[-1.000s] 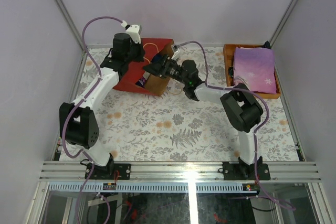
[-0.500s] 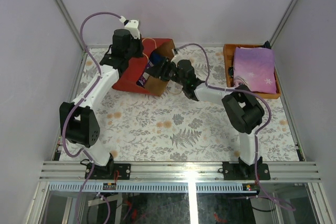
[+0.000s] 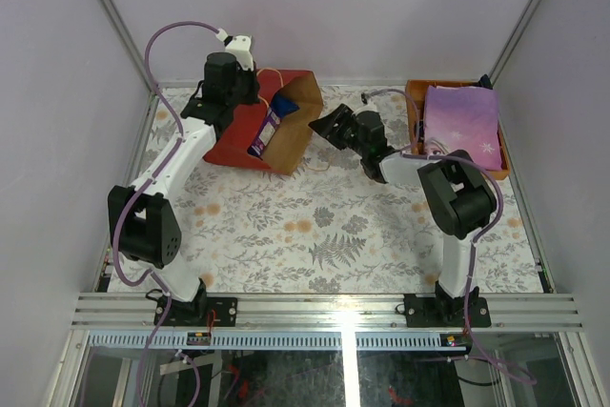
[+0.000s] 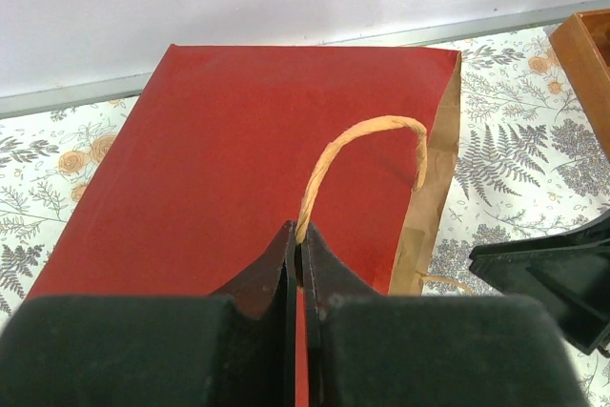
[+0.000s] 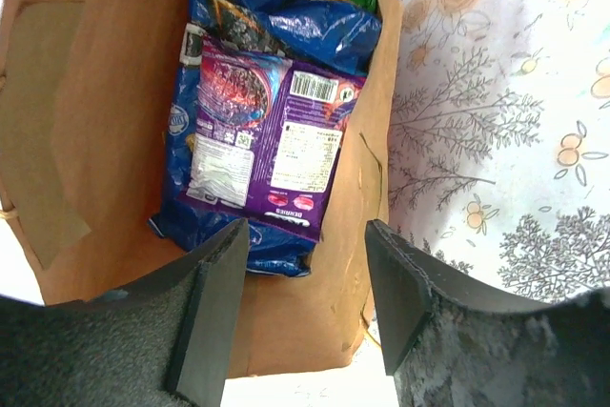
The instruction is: Take the snacks out of the paper bag
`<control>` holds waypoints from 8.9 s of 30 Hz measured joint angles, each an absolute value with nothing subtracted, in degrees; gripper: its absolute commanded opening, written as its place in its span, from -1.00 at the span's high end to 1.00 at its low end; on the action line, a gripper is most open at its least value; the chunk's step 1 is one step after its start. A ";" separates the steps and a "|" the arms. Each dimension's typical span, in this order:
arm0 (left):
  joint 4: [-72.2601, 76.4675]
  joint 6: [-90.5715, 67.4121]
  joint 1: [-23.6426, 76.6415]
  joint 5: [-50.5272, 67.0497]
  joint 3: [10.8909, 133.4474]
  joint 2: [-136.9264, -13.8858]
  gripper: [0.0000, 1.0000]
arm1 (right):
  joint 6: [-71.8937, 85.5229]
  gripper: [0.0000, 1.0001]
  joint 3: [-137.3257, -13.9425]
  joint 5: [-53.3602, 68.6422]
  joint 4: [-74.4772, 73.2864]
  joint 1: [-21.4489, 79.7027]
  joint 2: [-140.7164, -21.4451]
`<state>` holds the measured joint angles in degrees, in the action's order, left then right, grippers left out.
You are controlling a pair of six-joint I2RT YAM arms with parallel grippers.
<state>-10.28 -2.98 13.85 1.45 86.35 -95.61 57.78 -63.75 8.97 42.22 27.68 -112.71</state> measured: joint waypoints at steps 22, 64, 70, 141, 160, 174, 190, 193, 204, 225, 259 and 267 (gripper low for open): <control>-10.26 -3.29 13.85 1.50 86.35 -96.09 1.00 | 60.69 -0.05 -60.93 8.10 41.58 32.53 -117.60; -6.96 -10.79 31.29 -7.09 78.61 -95.81 1.00 | 63.92 1.00 -64.86 10.70 43.90 29.36 -127.59; -7.22 -10.20 28.64 -11.79 78.37 -95.74 1.00 | 64.62 1.00 -75.46 10.96 42.39 31.24 -134.26; -3.86 -10.26 11.49 1.15 66.39 -88.23 1.00 | 61.80 0.32 -112.29 11.22 26.33 38.02 -151.57; -3.81 -10.24 11.40 0.82 66.39 -88.23 1.00 | 62.92 1.00 -82.81 12.03 36.86 38.63 -134.56; -3.81 -10.35 10.81 0.14 66.39 -88.47 1.00 | 57.25 1.00 -53.52 17.85 38.57 28.80 -106.32; -3.97 -10.39 10.04 0.21 67.13 -89.82 1.00 | 43.51 1.00 -58.11 22.44 15.35 13.54 -95.04; -3.92 -10.44 9.65 0.67 67.13 -89.82 1.00 | 39.42 1.00 -62.72 21.80 9.02 13.04 -92.66; -3.88 -10.57 9.61 3.01 67.13 -89.84 1.00 | 33.61 1.00 -72.07 25.34 1.34 12.19 -94.56; -4.08 -10.48 9.61 2.35 68.66 -91.44 1.00 | 29.39 -0.34 -94.76 28.62 -11.22 2.11 -122.37; -4.91 -9.10 9.61 -0.19 68.77 -91.64 1.00 | 20.75 -0.97 -111.59 -6.92 -21.87 17.21 -134.54; -5.52 -8.82 9.61 -0.47 68.77 -91.53 1.00 | 21.47 -0.96 -120.60 -8.78 -23.38 15.97 -140.70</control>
<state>-5.52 -8.82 9.61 -0.47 68.77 -91.53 21.47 -120.60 -8.78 -23.38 15.97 -140.70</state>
